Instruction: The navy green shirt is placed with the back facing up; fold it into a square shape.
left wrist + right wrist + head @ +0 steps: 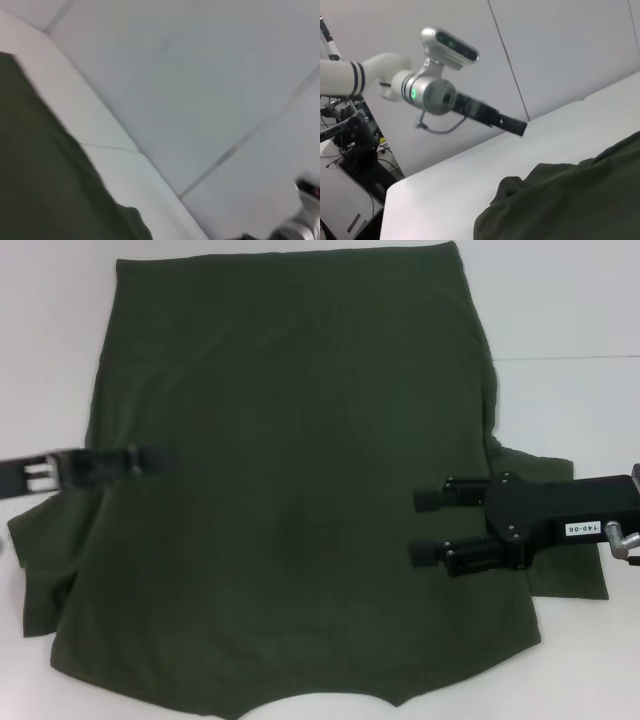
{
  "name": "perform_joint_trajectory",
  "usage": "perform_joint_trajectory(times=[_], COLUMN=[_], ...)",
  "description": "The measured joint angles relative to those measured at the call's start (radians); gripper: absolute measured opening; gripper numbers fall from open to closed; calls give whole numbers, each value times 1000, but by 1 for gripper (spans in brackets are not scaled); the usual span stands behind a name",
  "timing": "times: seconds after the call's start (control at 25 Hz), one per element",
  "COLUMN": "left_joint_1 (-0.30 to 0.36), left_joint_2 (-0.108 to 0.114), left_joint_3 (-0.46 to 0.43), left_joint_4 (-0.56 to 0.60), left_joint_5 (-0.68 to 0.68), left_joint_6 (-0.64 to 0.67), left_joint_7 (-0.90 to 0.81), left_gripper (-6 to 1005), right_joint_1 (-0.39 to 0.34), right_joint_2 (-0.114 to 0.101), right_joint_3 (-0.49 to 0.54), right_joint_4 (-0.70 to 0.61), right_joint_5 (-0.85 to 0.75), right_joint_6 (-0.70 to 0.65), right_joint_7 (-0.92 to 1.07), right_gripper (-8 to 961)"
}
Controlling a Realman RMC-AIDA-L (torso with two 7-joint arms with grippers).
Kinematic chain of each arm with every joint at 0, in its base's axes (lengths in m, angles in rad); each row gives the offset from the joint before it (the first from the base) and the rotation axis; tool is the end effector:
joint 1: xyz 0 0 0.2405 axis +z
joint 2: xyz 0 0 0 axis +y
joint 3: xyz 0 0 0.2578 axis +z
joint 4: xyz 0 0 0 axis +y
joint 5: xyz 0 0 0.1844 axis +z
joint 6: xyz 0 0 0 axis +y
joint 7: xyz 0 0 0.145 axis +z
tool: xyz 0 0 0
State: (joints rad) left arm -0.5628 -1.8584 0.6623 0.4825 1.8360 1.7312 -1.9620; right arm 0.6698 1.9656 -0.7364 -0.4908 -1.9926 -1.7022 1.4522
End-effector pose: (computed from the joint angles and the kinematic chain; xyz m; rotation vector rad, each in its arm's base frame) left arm -0.2548 0.3197 0.0719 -2.5517 -1.4238 -1.0111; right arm 0.2203 0.3207 0.0111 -2.9473 0.6470 0.7716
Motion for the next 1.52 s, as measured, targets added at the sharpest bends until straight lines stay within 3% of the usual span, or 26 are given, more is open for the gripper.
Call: perform_joint_trajectory(times=[0.16,0.44,0.8,1.52], left_joint_1=[45,71,78,56], left_joint_2=[37,56,60,42], left_joint_3=[-65,-216,-264,-249], left_joint_4=[69,95,71,-23], left_joint_5=[68,341,509,538], left_joint_6=[-17,-92,-203,-323], left_joint_7=[-187,-352,-412,-403], left_gripper=[900,900,900,901], right_joint_1=[2,5,5,-1], right_joint_2=[-2,-4,-10,-13], right_joint_3=[0,-7,-13,-23], right_joint_4=[0,0,0,0], right_joint_5=[-2,-3,-4,-5], right_joint_6=[0,-4,-6,-7], right_joint_7=[-17,-14,-9,-13], right_gripper=[898,897,897,897])
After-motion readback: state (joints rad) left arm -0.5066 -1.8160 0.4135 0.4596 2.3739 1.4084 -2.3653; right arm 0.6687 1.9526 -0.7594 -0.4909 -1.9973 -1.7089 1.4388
